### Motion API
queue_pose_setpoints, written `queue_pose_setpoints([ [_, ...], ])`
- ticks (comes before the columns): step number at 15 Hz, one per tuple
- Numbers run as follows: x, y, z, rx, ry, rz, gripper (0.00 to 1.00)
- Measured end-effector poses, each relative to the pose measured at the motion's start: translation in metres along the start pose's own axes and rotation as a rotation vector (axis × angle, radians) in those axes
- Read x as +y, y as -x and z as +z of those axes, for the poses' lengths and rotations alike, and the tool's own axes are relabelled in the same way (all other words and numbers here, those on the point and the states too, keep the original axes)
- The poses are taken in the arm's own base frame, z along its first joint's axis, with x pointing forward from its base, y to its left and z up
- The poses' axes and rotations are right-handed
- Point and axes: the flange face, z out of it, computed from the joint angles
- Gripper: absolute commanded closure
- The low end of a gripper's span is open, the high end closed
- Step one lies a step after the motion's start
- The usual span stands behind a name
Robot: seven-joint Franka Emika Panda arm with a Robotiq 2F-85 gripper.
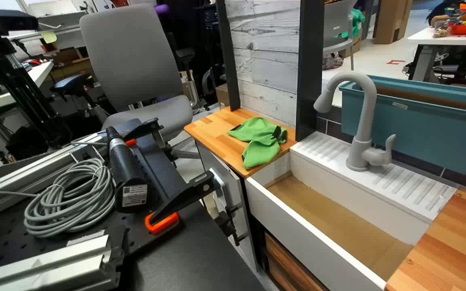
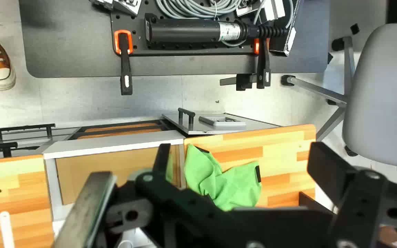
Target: Move the green towel to the left
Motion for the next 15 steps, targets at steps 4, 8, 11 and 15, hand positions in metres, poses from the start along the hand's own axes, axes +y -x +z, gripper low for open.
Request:
queue_pose_setpoints([
  [4, -0.002, -0.001, 0.002, -0.002, 0.004, -0.004, 0.00],
  [8, -0.013, -0.016, 0.021, -0.023, 0.022, -0.015, 0.00],
  [11, -0.023, -0.037, 0.045, -0.028, 0.012, 0.000, 0.00],
  [15, -0.040, -0.082, 0.090, 0.020, -0.050, 0.017, 0.00],
])
